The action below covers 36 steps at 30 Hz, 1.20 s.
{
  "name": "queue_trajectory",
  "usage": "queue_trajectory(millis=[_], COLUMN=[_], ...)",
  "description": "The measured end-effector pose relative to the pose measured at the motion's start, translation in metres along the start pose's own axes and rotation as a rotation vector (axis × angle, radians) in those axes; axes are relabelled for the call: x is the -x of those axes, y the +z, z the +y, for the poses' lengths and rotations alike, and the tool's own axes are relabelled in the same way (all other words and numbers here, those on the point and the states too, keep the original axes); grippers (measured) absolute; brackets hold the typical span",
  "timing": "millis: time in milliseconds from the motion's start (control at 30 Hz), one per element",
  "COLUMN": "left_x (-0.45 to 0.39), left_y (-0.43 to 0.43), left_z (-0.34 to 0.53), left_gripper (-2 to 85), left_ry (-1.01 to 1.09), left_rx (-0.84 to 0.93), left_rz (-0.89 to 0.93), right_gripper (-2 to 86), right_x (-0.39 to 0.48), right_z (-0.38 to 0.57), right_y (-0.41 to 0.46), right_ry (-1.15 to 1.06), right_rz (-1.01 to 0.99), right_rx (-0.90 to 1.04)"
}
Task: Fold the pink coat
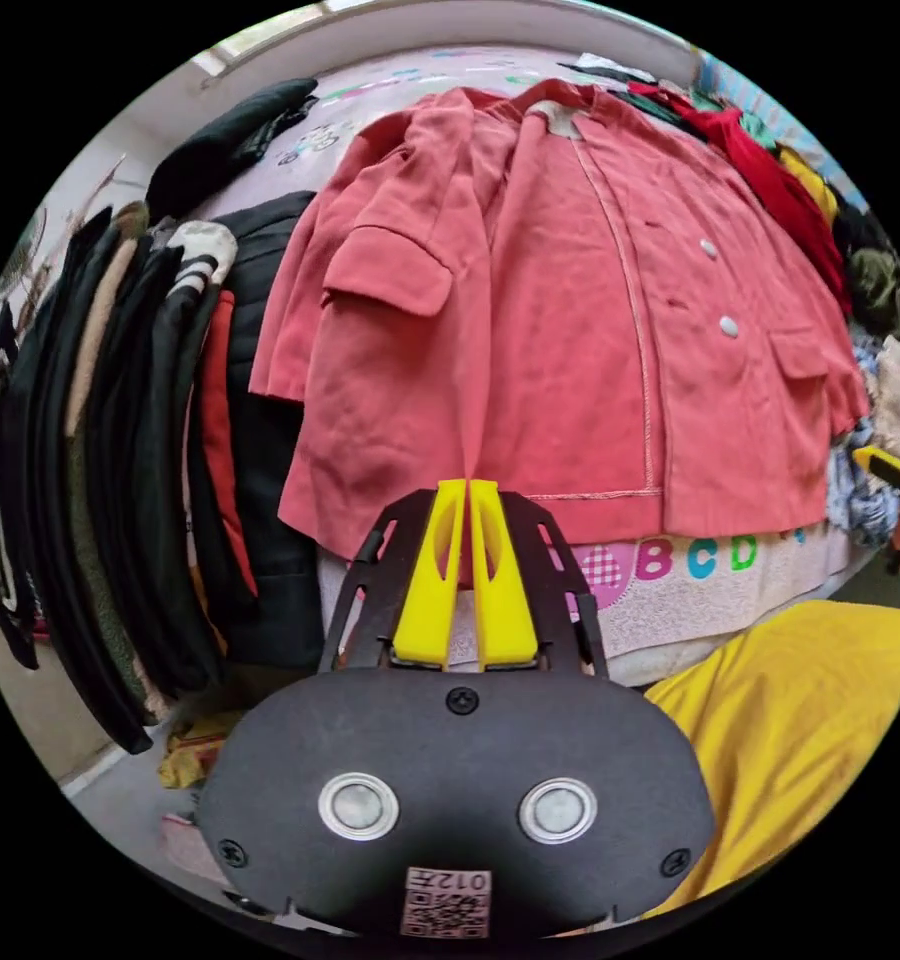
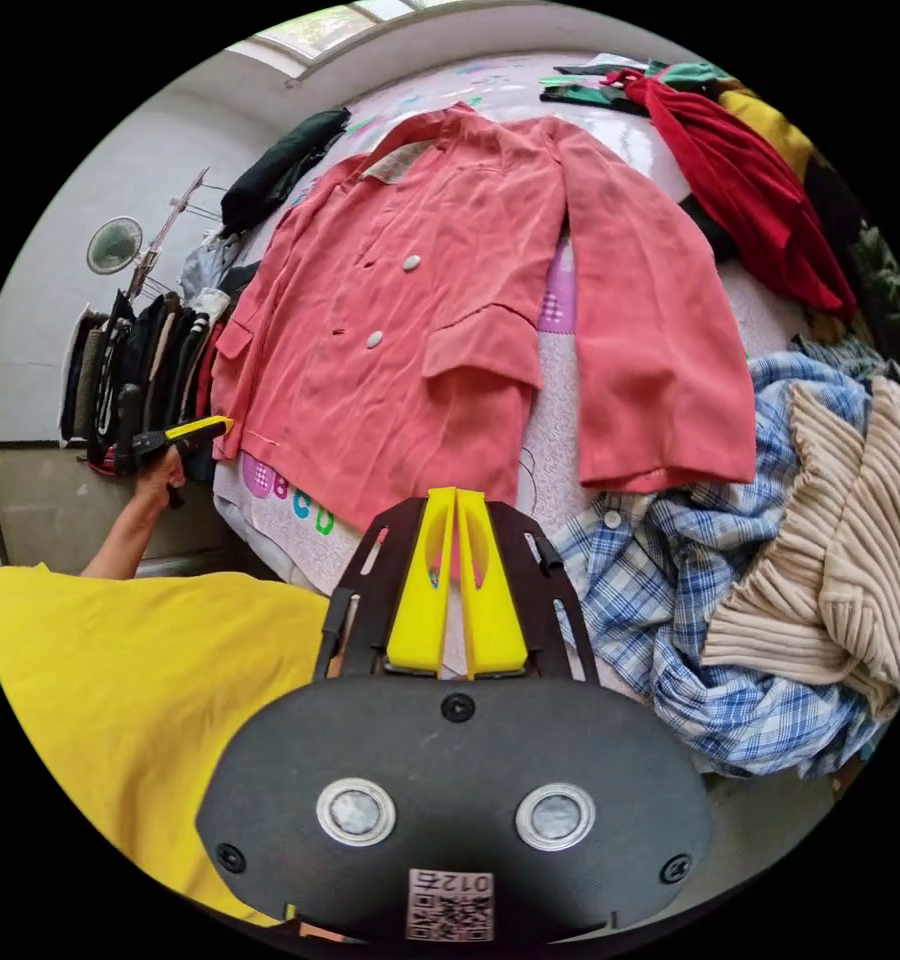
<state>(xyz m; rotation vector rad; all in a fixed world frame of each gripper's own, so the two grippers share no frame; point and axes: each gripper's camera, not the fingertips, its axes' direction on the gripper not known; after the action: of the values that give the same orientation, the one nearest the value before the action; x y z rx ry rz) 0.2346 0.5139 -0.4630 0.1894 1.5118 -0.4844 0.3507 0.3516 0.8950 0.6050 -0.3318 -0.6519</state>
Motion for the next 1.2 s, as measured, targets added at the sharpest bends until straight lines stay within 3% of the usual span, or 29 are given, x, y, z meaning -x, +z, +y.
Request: queue_trajectory(millis=[167,400,667,833,1067,1133,1200], left_x=[0.121,0.237,0.336,0.369,0.399,0.405,0.410], left_y=[0.000,0.002,0.046,0.086,0.129,0.137,0.143], left_z=[0.029,0.067,0.114,0.128,0.136,0.136,0.135], left_gripper=[-0.1,-0.1,0.3,0.3,0.3,0.3,0.3], left_ry=[-0.203,-0.290,-0.352,-0.380,-0.389,-0.391,-0.387], left_rx=[-0.087,-0.256,-0.503,-0.584,-0.585,-0.589,-0.593], left_rz=[0.293,0.512,0.904,1.044,1.036,1.041,1.041], right_gripper=[0.1,0.1,0.9,2.4,6.6,7.0,7.8], right_x=[0.044,0.118,0.176,0.196,0.232,0.252,0.289], right_z=[-0.030,-0.108,-0.247,-0.332,-0.438,-0.464,-0.495], right_y=[0.029,0.083,0.115,0.145,0.169,0.172,0.182], right_ry=[-0.125,-0.243,-0.229,-0.115,-0.025,-0.116,-0.354], right_rz=[-0.035,-0.233,-0.373,-0.423,-0.172,-0.035,0.146], right_rx=[0.032,0.059,0.016,0.013,-0.141,-0.166,-0.137])
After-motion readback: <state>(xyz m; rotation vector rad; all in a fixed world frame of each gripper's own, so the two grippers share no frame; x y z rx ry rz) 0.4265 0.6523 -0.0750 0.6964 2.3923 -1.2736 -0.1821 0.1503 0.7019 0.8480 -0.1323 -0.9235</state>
